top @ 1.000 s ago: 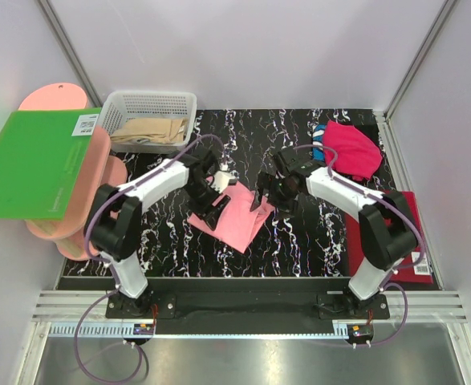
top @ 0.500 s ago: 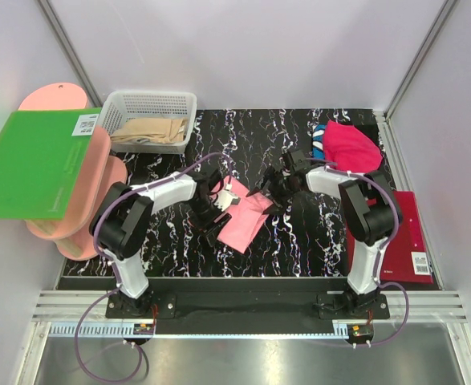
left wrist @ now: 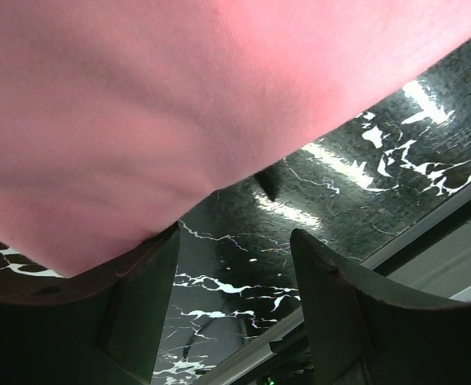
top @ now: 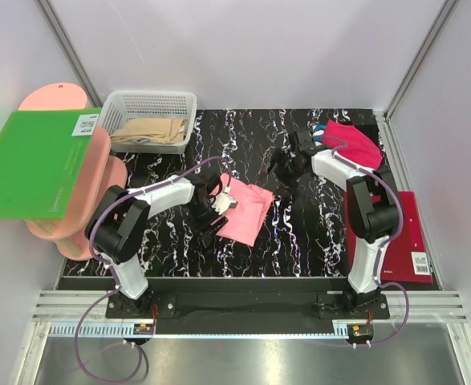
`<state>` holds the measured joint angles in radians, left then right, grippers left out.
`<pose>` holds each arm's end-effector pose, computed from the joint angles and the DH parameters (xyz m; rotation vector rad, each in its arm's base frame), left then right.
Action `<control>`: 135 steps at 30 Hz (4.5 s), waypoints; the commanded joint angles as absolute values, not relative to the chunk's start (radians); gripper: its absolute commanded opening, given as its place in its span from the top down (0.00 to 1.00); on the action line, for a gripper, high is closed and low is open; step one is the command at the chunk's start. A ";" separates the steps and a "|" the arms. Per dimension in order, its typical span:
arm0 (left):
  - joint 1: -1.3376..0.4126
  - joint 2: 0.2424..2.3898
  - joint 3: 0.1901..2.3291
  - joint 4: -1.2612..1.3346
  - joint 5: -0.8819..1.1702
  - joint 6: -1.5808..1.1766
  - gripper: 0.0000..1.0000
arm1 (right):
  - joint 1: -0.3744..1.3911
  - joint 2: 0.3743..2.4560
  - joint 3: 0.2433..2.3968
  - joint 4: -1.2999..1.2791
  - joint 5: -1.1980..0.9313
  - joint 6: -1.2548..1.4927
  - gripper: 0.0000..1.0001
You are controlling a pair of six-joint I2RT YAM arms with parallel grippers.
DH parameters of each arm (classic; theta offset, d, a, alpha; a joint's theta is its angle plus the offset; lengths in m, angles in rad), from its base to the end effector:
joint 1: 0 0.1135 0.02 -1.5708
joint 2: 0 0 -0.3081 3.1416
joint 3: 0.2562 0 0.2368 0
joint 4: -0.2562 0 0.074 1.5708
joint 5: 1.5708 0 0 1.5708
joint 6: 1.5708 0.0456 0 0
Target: Fold and stack the t-shirts
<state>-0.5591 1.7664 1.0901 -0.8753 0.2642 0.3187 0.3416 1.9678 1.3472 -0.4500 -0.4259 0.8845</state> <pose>0.2466 -0.1684 0.2011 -1.3216 -2.8059 0.4127 0.3855 0.1570 0.2119 0.6088 2.7706 0.9172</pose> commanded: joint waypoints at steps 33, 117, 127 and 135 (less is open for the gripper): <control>-0.413 1.327 1.301 -0.881 0.126 0.267 0.13 | 0.442 2.020 1.224 -0.396 -0.666 0.796 0.10; -0.546 1.906 1.597 -0.839 -0.152 0.451 0.19 | 0.319 1.959 1.411 -0.640 -0.482 0.572 0.00; -0.598 1.858 1.506 -0.857 -0.057 0.364 0.17 | 0.296 2.144 1.583 -0.641 -0.480 0.528 0.00; -0.618 1.945 1.479 -0.805 -0.006 0.316 0.21 | 0.296 2.261 1.643 -0.609 -0.541 0.554 0.00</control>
<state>-0.6167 1.9194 1.4837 -0.8406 -0.0471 0.3508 0.2962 2.1937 1.6253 -0.6472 -0.5400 0.5587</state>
